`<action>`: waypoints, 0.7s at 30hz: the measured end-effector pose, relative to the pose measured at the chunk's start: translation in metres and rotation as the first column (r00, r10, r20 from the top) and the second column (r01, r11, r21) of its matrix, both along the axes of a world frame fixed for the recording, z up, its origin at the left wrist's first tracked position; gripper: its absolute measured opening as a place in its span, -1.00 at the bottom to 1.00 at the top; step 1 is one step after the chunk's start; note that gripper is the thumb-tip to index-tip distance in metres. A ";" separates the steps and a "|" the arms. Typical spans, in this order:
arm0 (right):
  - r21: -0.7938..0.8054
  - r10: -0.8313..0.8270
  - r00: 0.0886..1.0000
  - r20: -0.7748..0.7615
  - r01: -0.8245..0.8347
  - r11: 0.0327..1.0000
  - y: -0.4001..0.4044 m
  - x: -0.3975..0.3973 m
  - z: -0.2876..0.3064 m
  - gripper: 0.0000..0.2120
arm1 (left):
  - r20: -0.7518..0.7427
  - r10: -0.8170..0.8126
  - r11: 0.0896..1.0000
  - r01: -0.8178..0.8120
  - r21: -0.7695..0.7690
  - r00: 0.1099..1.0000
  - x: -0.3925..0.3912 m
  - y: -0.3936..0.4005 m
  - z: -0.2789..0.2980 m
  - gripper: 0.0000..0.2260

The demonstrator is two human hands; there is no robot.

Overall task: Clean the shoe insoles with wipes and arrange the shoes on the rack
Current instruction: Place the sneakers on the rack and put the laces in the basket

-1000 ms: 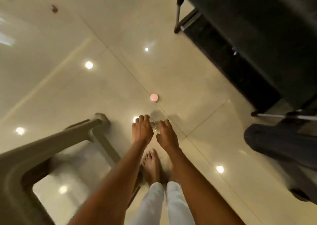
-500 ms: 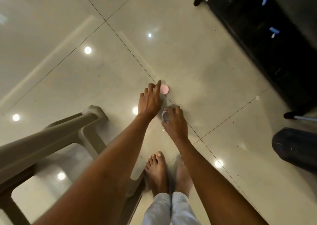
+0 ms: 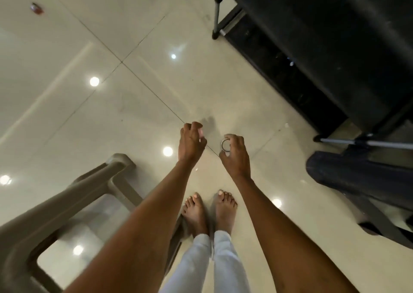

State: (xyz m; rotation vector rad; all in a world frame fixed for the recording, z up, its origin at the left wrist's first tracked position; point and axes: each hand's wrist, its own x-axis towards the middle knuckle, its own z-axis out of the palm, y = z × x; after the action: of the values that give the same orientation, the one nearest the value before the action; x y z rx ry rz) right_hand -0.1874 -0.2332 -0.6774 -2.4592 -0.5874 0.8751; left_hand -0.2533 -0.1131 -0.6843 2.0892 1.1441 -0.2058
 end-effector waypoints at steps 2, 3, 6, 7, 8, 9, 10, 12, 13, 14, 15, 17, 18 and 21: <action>-0.032 -0.066 0.998 0.007 0.067 0.997 -0.007 0.006 0.049 -0.57 | 0.025 -0.008 0.999 0.009 -0.033 1.000 0.011 -0.011 0.048 -0.66; -0.043 -0.096 0.995 0.018 0.097 0.994 -0.010 0.009 0.075 -0.57 | 0.035 -0.020 0.999 0.021 -0.039 0.999 0.018 -0.019 0.071 -0.65; -0.050 -0.188 0.980 0.063 0.191 0.980 -0.022 0.022 0.147 -0.55 | 0.061 -0.052 0.997 0.056 -0.057 0.997 0.039 -0.041 0.138 -0.58; -0.048 -0.219 0.972 0.083 0.223 0.974 -0.028 0.028 0.171 -0.55 | 0.073 -0.068 0.995 0.073 -0.068 0.995 0.046 -0.050 0.161 -0.56; -0.046 -0.247 0.964 0.101 0.253 0.966 -0.033 0.032 0.191 -0.55 | 0.083 -0.089 0.993 0.095 -0.074 0.993 0.052 -0.058 0.181 -0.55; -0.046 -0.273 0.954 0.120 0.280 0.959 -0.037 0.036 0.208 -0.54 | 0.098 -0.109 0.991 0.116 -0.073 0.989 0.057 -0.065 0.197 -0.54; -0.042 -0.302 0.944 0.135 0.310 0.950 -0.045 0.042 0.228 -0.54 | 0.126 -0.140 0.987 0.148 -0.062 0.982 0.064 -0.073 0.217 -0.54; -0.044 -0.349 0.926 0.140 0.358 0.932 -0.063 0.052 0.262 -0.54 | 0.172 -0.224 0.972 0.233 -0.029 0.959 0.074 -0.091 0.253 -0.54; -0.042 -0.377 0.916 0.140 0.386 0.922 -0.072 0.056 0.279 -0.55 | 0.186 -0.272 0.960 0.279 -0.015 0.944 0.079 -0.099 0.270 -0.54; -0.038 -0.408 0.903 0.136 0.417 0.908 -0.081 0.060 0.293 -0.56 | 0.190 -0.315 0.947 0.320 0.001 0.930 0.083 -0.108 0.285 -0.54; -0.028 -0.453 0.881 0.132 0.461 0.887 -0.094 0.066 0.312 -0.57 | 0.194 -0.364 0.930 0.368 0.018 0.911 0.089 -0.118 0.305 -0.55; -0.016 -0.532 0.836 0.135 0.539 0.842 -0.122 0.074 0.347 -0.59 | 0.204 -0.440 0.896 0.442 0.041 0.874 0.099 -0.141 0.340 -0.58; -0.004 -0.566 0.813 0.140 0.572 0.820 -0.137 0.079 0.364 -0.60 | 0.211 -0.470 0.881 0.472 0.042 0.857 0.104 -0.154 0.357 -0.59; 0.039 -0.659 0.740 0.132 0.661 0.750 -0.187 0.093 0.410 -0.67 | 0.200 -0.536 0.839 0.544 0.021 0.820 0.121 -0.197 0.401 -0.59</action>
State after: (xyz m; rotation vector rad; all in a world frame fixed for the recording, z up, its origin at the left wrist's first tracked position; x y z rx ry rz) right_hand -0.0947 -0.4197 -0.2669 -2.4655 0.2721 0.4096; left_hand -0.1327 -0.3101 -0.2832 2.2982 0.3985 -0.2739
